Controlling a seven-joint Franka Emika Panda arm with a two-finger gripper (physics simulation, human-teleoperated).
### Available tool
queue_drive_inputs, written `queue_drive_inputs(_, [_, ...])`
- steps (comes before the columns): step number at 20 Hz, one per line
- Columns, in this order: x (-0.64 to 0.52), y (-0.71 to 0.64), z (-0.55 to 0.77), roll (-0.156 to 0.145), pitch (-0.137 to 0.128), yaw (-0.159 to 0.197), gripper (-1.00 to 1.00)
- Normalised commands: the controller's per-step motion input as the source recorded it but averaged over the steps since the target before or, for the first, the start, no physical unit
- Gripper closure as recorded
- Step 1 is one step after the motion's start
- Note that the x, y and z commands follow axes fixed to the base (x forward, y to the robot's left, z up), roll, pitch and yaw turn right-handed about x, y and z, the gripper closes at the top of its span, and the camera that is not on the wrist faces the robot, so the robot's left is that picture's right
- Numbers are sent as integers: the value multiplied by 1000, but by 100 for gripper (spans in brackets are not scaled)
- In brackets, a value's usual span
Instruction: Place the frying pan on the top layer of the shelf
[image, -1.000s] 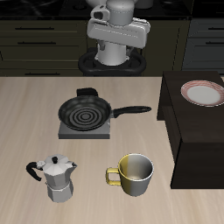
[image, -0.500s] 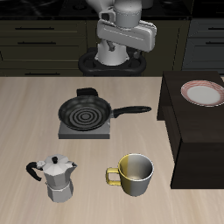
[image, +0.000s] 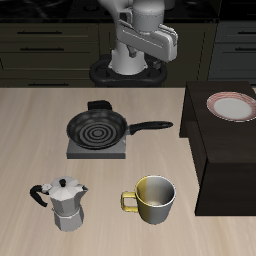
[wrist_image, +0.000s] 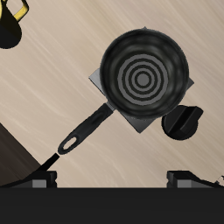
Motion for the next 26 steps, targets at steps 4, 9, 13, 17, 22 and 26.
queue_drive_inputs(4, [-21,116,-22,44,-12,-189,-100])
queue_drive_inputs(9, [-36,94,8,29,-21,-117,-100])
queue_drive_inputs(13, [92,4,7,18,-33,-124,-100])
queue_drive_inputs(17, [151,-14,-92,-62,4,-72,-100])
queue_drive_inputs(22, [46,53,-139,-46,-8,-61,-100])
queue_drive_inputs(26, [63,67,-139,-27,-4,-48,-100])
